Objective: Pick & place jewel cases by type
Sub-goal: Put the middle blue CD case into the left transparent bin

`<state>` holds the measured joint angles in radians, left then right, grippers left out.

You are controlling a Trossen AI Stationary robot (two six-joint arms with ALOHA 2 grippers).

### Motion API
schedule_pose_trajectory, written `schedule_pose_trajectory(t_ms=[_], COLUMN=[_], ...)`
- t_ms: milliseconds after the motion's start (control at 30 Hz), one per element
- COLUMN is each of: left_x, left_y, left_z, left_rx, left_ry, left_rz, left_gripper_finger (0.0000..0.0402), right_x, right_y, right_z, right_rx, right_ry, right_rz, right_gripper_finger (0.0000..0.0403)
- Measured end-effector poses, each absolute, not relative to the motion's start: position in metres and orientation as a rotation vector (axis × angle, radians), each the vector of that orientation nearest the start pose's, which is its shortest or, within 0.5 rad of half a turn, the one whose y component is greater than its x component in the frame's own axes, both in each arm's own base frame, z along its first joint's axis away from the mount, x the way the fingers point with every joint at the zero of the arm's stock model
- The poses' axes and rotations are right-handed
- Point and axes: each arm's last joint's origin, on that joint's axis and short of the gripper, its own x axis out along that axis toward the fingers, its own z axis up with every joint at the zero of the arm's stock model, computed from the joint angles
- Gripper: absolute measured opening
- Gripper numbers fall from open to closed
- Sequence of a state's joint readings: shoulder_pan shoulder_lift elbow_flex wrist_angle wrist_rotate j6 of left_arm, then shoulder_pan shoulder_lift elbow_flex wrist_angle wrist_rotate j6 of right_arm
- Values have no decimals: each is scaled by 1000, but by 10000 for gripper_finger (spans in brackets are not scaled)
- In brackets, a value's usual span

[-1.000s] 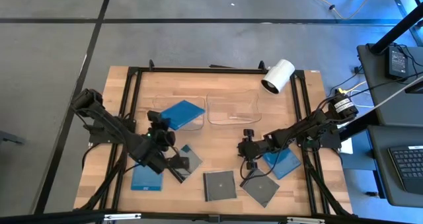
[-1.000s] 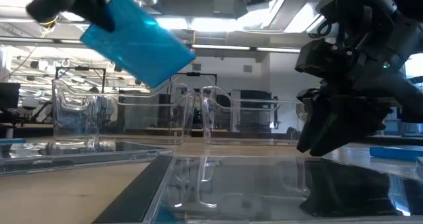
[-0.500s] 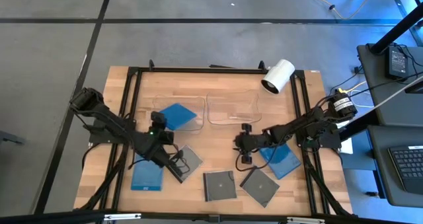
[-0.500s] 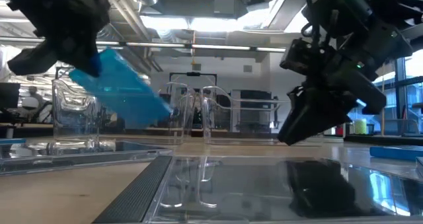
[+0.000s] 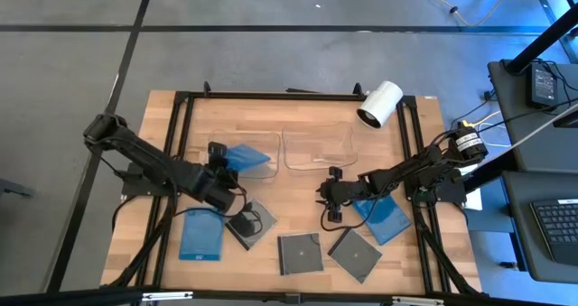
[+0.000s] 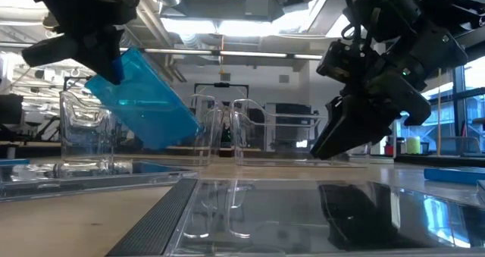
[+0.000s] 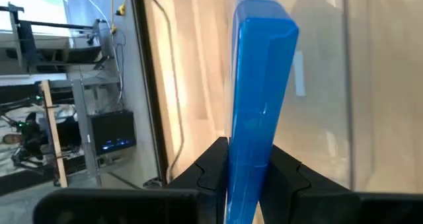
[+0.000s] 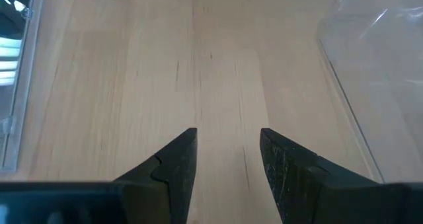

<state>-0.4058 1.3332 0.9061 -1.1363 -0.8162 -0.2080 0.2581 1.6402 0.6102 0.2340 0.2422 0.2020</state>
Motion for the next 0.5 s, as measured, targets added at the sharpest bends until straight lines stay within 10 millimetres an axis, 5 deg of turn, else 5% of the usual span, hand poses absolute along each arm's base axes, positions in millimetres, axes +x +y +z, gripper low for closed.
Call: schedule_pose_trajectory(t_ms=[500], left_x=[216], left_y=[-41], left_z=[229], left_rx=[598], left_ry=[1175], left_rz=[480], left_gripper_finger=[57], right_x=[275], right_y=[66], right_z=[120], right_rx=[-6], right_ry=[766], right_rz=[-62], right_gripper_finger=[170])
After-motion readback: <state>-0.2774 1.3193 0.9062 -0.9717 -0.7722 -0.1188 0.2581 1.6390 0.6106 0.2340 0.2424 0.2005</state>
